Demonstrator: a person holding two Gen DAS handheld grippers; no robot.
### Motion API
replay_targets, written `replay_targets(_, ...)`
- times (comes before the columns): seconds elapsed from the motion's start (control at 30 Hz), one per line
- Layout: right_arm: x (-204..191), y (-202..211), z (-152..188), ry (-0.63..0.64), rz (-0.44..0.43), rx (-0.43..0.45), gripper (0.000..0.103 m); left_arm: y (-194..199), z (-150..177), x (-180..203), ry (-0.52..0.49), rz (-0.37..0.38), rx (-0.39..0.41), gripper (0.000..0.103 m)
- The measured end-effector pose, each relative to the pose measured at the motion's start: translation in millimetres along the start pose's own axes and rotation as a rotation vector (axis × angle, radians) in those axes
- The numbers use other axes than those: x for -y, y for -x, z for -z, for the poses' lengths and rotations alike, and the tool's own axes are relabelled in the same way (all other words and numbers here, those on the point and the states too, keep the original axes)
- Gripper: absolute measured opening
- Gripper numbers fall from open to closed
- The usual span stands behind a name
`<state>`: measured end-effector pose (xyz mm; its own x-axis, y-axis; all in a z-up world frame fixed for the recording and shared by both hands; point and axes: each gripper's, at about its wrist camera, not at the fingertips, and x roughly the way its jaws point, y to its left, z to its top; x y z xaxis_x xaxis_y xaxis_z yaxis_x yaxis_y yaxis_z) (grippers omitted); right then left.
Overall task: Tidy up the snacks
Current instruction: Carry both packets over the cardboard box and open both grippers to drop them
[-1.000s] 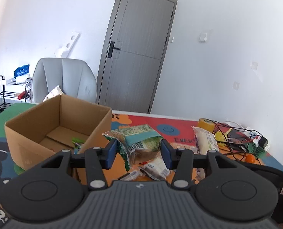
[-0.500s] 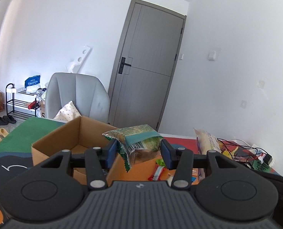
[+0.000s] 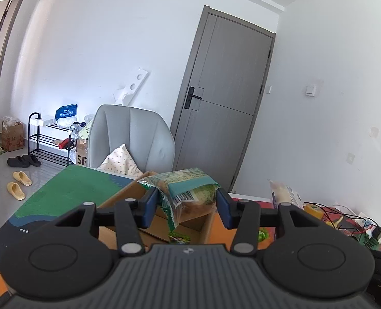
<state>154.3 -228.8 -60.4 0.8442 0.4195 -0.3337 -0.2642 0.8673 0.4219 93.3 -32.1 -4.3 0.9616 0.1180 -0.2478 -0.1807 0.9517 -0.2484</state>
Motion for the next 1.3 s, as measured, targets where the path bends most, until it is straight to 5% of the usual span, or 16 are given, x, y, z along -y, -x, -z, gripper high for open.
replay_targets(0.9, -52, -67, 4, 0.018, -0.030, -0.057, 0.032, -75, -4, -55, 0.058, -0.048, -0.118, 0.049)
replay_targets(1.3, -72, -85, 9, 0.012, -0.065, -0.091, 0.032, -54, -13, -74, 0.068, -0.083, -0.083, 0.066)
